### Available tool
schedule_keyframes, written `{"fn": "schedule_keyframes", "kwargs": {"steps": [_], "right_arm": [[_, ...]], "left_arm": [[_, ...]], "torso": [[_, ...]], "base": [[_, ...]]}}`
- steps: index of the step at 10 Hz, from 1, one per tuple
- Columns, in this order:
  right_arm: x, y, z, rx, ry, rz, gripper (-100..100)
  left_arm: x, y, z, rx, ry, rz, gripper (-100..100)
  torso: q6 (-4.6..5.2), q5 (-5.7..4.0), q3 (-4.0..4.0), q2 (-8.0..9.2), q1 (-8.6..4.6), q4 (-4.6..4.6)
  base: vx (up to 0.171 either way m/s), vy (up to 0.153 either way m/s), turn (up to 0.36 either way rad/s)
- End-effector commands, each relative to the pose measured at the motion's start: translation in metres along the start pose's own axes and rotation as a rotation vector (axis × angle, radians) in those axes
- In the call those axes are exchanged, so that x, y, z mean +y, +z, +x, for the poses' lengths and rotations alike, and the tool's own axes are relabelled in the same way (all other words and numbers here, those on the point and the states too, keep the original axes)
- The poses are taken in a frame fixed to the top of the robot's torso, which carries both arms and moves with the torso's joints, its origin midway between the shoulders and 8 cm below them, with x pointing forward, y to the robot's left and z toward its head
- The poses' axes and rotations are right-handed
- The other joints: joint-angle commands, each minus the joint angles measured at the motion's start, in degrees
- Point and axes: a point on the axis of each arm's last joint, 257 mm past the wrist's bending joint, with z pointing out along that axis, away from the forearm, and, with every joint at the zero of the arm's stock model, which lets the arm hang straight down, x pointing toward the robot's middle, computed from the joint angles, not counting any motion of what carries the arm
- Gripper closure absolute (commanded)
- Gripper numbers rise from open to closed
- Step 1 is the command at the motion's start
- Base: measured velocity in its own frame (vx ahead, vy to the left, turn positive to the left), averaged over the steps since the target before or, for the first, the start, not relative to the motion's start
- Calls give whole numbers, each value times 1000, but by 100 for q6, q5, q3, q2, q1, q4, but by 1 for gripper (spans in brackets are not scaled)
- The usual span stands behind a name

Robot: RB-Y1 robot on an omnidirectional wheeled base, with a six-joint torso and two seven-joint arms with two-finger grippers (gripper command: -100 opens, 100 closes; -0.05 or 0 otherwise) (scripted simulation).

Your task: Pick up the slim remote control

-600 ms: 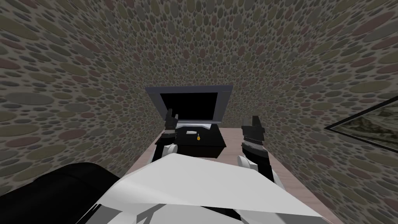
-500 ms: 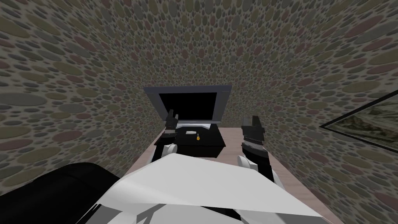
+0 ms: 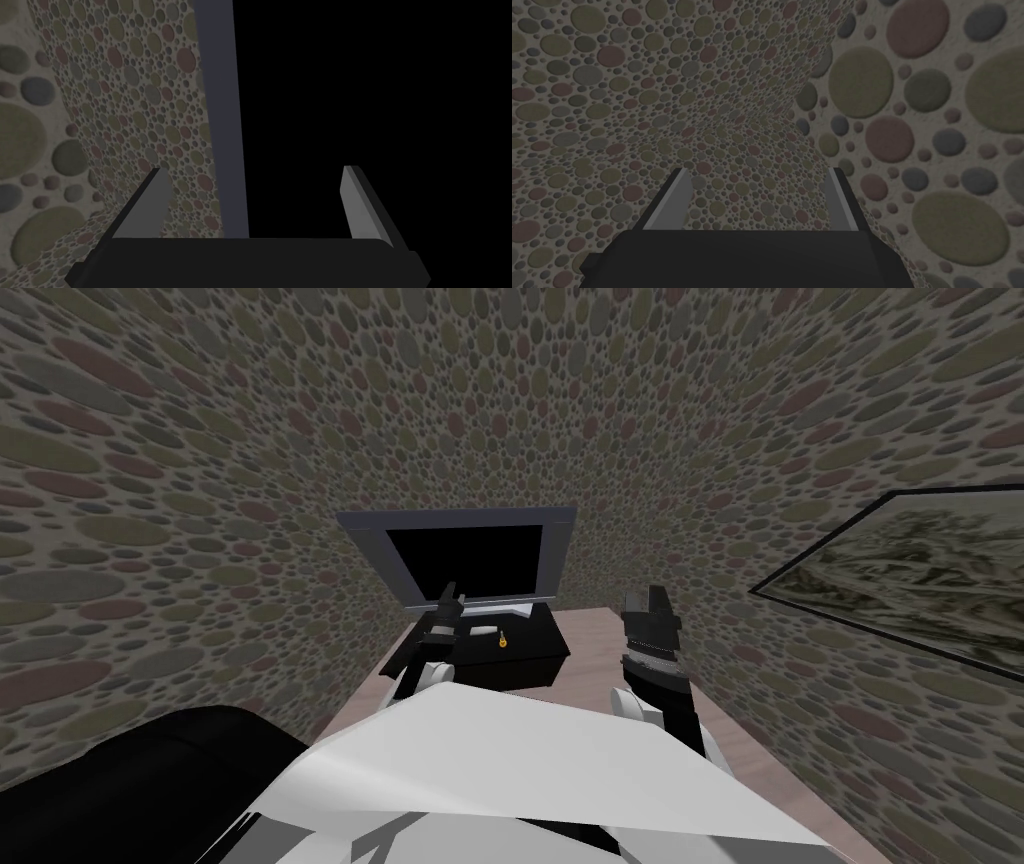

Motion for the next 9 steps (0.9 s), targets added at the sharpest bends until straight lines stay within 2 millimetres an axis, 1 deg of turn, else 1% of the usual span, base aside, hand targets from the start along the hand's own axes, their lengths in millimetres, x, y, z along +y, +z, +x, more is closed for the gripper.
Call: {"fn": "schedule_keyframes", "kwargs": {"steps": [1,2,3,5,6,7,8,9], "right_arm": [[0,0,0,0,0,0,0],[0,0,0,0,0,0,0],[0,0,0,0,0,0,0],[0,0,0,0,0,0,0],[0,0,0,0,0,0,0],[0,0,0,0,0,0,0],[0,0,0,0,0,0,0],[0,0,0,0,0,0,0]], "left_arm": [[27,0,-6,7,-25,-65,-100],[46,-2,-9,12,-46,-116,-100],[53,-4,-10,11,-46,-130,-100],[100,-12,-22,13,-86,-254,-100],[105,-14,-22,11,-89,-263,-100],[129,-20,-30,7,-111,-328,-100],[145,-22,-37,5,-135,-377,-100],[157,-29,-40,-3,-133,-404,-100]], "torso": [[0,0,0,0,0,0],[3,0,-2,-3,1,-1],[5,0,-2,-3,1,-1],[4,0,-3,-4,1,-1],[2,1,0,2,5,0],[-1,1,0,1,6,0],[1,1,1,2,8,0],[3,3,5,9,12,1]], "base": [[-17,3,-150],[-22,4,-344],[-18,9,-128],[-27,7,-267],[-30,17,-142],[-28,15,-215],[-56,34,-352],[-33,27,-192]]}}
